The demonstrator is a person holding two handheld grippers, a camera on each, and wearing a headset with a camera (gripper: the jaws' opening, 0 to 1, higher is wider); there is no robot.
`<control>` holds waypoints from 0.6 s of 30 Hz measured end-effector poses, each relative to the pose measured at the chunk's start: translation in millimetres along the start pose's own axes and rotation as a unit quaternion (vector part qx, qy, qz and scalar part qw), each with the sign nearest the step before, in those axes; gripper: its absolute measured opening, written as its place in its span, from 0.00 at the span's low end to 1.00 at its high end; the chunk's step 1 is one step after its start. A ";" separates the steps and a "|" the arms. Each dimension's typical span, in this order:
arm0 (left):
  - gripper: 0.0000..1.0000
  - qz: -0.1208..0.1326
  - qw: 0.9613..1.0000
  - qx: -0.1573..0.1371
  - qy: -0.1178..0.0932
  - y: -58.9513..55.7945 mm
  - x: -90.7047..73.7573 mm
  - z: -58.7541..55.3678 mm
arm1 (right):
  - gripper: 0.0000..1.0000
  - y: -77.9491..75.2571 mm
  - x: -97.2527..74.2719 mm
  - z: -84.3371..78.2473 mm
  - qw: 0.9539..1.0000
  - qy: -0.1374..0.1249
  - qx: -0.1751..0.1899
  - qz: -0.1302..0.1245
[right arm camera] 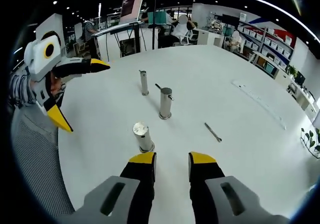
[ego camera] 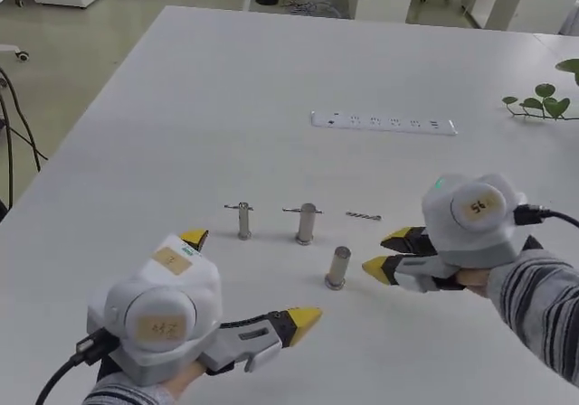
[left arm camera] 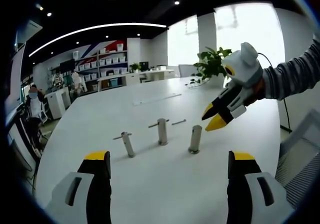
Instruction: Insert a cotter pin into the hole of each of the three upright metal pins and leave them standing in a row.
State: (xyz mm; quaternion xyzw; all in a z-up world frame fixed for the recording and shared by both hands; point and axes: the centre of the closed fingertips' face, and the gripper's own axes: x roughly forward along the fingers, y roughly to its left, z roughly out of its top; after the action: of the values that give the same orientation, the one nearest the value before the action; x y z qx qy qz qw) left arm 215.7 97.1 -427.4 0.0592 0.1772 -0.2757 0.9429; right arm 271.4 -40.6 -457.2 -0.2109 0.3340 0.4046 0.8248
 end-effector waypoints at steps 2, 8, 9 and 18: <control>0.97 0.002 1.000 0.000 0.000 1.1 -0.2 -0.4 | 0.21 -6.9 1.0 2.3 1.000 0.005 -0.009 0.003; 0.96 0.011 1.000 0.000 0.005 5.5 -0.2 -3.8 | 0.22 -20.9 6.0 9.8 0.999 0.018 -0.030 0.015; 0.96 0.012 1.000 0.000 0.006 6.1 -0.2 -4.1 | 0.22 -22.7 6.9 10.6 0.999 0.020 -0.032 0.018; 0.95 0.025 1.000 -0.002 0.013 13.1 0.2 -9.5 | 0.21 -45.5 26.7 18.2 0.995 0.055 -0.062 0.051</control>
State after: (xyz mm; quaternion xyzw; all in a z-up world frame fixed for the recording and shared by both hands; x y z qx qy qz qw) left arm 220.0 110.1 -436.2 0.0651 0.1884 -0.2512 0.9472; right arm 327.1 -41.9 -460.4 -0.2664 0.3639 0.4533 0.7688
